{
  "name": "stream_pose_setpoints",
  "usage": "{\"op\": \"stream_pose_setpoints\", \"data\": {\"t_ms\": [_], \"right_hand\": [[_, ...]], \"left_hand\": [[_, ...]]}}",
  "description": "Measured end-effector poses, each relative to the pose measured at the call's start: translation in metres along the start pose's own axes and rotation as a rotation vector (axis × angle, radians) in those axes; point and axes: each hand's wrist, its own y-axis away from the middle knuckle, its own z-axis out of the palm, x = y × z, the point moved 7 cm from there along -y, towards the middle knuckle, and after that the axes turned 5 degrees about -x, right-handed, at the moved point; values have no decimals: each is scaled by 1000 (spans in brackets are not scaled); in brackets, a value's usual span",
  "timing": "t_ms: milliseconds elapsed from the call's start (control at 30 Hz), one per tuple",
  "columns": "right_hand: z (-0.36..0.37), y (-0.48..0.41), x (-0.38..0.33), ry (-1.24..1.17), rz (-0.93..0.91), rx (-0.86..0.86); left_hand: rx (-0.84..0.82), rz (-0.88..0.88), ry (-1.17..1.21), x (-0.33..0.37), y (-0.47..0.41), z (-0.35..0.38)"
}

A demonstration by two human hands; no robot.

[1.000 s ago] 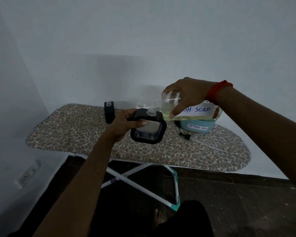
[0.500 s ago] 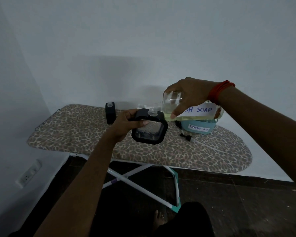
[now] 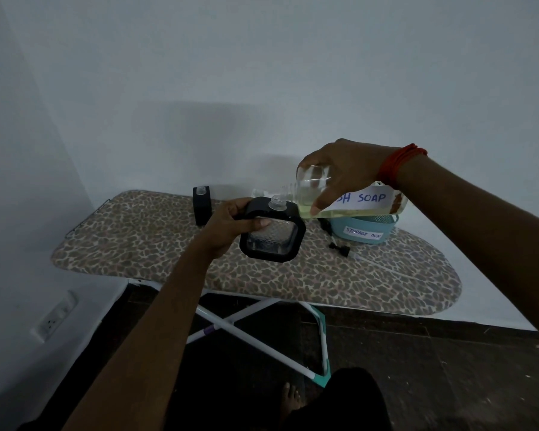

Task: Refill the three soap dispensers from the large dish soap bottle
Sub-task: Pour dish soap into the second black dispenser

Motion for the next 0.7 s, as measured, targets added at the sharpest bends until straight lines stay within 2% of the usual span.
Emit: {"op": "stream_pose_setpoints", "data": {"t_ms": [700], "right_hand": [[3, -4, -5, -9, -22, -14]], "left_hand": [[-3, -16, -1, 0, 2, -6]]}}
